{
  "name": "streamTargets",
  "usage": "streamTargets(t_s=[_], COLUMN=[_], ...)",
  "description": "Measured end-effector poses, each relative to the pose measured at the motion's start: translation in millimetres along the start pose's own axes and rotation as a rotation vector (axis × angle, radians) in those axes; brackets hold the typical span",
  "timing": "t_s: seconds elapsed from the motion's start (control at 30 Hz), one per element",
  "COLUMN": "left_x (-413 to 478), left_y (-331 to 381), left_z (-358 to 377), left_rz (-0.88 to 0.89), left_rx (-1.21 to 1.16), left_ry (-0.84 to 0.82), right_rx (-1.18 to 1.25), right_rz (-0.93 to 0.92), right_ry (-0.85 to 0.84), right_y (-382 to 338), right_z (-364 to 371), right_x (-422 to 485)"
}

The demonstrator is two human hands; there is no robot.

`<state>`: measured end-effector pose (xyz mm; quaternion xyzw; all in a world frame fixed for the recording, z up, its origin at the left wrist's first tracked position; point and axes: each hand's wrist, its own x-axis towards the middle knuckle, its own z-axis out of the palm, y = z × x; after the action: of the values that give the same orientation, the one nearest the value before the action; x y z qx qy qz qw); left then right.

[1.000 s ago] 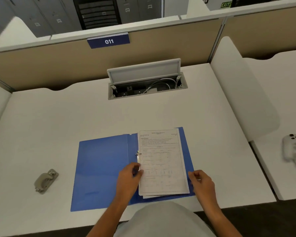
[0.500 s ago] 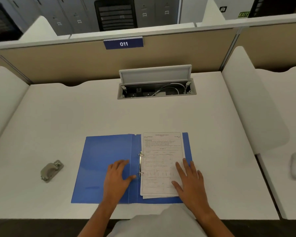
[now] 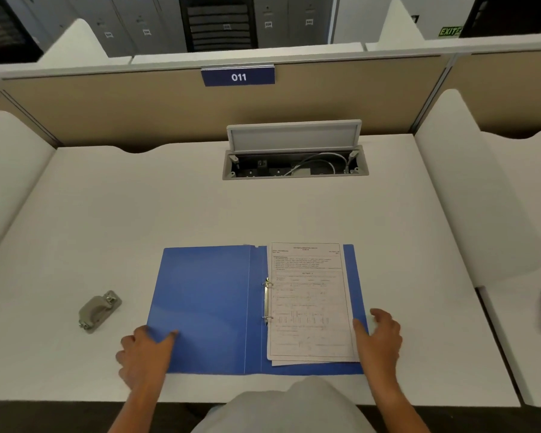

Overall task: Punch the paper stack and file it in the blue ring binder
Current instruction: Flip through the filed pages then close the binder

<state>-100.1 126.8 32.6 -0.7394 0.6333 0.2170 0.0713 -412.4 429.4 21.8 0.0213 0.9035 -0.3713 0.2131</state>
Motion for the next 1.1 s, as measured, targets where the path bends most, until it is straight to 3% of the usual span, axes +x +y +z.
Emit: streamTargets(t_s=[0.1, 0.3, 0.47, 0.57, 0.7, 0.8, 0.9, 1.03, 1.1], left_x=[16, 36, 43, 26, 3, -26, -61, -74, -74], left_y=[-9, -20, -21, -17, -8, 16, 44, 71, 78], left_z=[2, -12, -47, -80, -122, -123, -100, -40, -6], left_rz=[0.002, -0.087, -0.152, -0.052, 0.084, 0.292, 0.628, 0.766, 0.864], left_rx=[-0.025, -0.304, -0.748, -1.009, -1.129, -1.090, -0.829, -0.655, -0.545], left_ry=[-0.037, -0.050, -0.253, -0.390, -0.667, -0.791, -0.820, -0.874, -0.762], right_rx=[0.205, 0.354, 0.384, 0.397, 0.419, 0.383, 0.359, 0.334, 0.347], right_rz=[0.106, 0.265, 0.368, 0.410, 0.425, 0.412, 0.406, 0.360, 0.318], right_ry=[-0.039, -0.076, -0.158, -0.185, -0.163, -0.158, -0.191, -0.201, -0.218], right_y=[-13, -17, -21, -28, -21, -22, -34, -38, -35], right_z=[-2, -9, -14, -19, -14, -6, -4, -5, -7], right_x=[4, 21, 24, 15, 10, 6, -3, -5, -7])
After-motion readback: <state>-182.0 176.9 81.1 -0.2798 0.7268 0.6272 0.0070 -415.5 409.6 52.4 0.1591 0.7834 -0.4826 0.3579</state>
